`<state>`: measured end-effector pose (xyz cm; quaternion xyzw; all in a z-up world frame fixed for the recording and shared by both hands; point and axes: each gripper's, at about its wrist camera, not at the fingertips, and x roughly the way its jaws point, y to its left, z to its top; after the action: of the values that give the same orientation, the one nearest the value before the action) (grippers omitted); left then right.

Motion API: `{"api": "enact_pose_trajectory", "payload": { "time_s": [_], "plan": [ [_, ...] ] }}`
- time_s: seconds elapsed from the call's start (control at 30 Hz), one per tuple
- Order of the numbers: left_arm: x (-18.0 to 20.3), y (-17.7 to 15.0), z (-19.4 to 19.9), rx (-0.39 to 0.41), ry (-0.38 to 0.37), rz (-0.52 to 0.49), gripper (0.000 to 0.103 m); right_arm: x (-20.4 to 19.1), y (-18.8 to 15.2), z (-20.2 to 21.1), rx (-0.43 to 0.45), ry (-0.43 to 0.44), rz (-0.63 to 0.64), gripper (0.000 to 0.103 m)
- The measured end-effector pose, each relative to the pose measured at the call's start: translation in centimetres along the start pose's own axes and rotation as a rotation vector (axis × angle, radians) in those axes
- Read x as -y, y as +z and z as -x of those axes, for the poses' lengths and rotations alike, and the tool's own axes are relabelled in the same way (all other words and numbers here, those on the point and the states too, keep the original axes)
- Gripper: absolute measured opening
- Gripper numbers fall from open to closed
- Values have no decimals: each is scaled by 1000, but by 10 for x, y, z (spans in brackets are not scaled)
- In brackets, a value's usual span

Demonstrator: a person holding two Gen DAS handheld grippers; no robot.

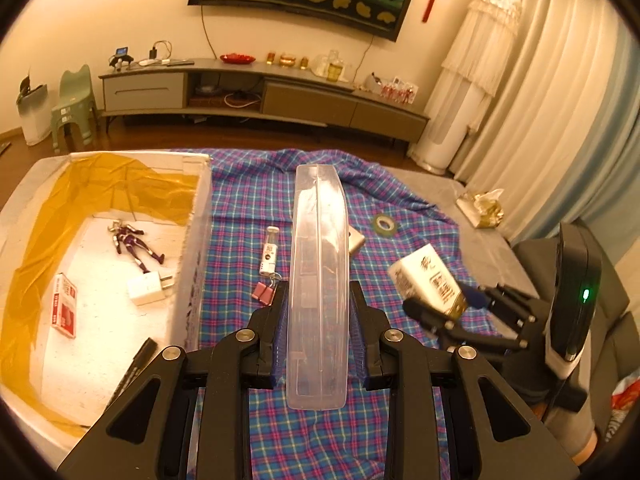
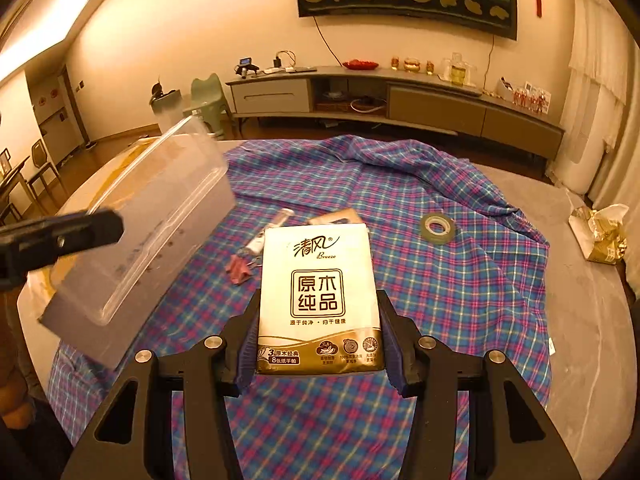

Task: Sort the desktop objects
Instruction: 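Lift the container with the left tool while the right tool carries the tissue pack toward the box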

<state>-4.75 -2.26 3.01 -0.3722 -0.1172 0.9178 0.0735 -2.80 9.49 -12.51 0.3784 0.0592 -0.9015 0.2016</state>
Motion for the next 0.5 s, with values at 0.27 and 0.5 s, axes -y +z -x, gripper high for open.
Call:
{"api": "enact_pose_trajectory", "payload": {
  "time_s": [0.27, 0.5],
  "plan": [
    [-16, -12, 34, 33, -24, 21, 28, -32, -23, 25, 17, -9, -13, 53],
    [-36, -23, 50, 50, -21, 50, 28, -66, -32, 45, 23, 6, 29, 53]
  ]
}}
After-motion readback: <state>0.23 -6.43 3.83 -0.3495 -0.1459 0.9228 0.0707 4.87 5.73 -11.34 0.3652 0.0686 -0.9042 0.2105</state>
